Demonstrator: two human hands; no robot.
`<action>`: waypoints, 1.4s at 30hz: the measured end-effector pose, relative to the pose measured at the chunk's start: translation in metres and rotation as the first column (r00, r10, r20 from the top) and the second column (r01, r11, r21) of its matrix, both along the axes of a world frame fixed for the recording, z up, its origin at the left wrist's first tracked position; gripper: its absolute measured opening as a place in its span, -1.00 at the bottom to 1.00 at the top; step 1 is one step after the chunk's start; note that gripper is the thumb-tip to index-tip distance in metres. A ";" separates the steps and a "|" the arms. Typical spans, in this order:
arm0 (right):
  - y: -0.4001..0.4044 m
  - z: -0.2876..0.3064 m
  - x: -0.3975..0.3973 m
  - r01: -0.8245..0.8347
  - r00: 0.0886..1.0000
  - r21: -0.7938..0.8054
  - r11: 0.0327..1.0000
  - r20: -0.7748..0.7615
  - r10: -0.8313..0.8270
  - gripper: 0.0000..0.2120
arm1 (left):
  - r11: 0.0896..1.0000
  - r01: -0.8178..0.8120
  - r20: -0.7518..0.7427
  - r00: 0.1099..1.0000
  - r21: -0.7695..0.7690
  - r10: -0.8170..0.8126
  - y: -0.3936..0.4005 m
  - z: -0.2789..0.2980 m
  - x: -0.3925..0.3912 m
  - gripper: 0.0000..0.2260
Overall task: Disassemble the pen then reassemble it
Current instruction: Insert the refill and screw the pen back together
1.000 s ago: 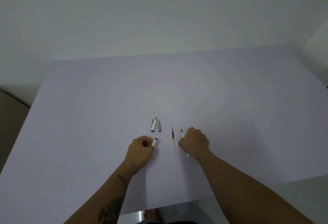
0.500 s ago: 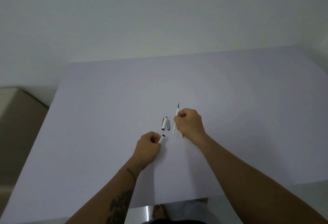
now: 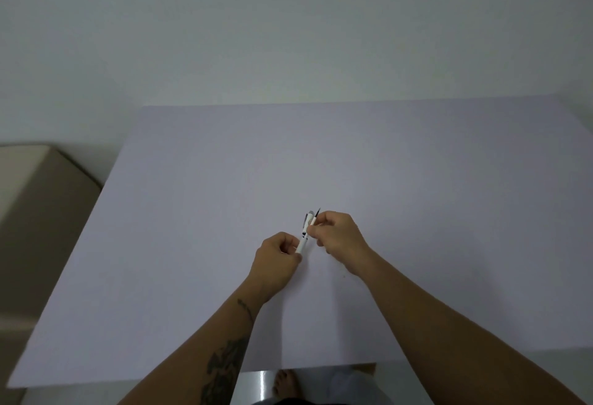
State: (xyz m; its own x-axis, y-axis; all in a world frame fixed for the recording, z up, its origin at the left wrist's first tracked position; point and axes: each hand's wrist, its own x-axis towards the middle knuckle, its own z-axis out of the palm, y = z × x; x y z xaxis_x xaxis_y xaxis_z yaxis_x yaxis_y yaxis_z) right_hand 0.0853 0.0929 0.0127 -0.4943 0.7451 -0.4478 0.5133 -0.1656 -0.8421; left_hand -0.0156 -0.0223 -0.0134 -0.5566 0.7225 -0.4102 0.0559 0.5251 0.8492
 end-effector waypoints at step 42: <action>0.022 -0.024 -0.039 -0.087 0.948 0.311 0.947 0.318 -0.017 -0.82 | 0.990 -0.093 -0.042 0.995 -0.104 0.089 -0.018 -0.023 -0.014 -0.86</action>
State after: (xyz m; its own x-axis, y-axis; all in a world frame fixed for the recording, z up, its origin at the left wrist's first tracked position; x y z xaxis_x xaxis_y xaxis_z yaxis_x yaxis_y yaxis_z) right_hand 0.0468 0.1149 -0.0112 -0.3960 0.8581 -0.3269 0.7589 0.1055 -0.6426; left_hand -0.0293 -0.0398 -0.0364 -0.6341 0.6217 -0.4598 0.0340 0.6164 0.7867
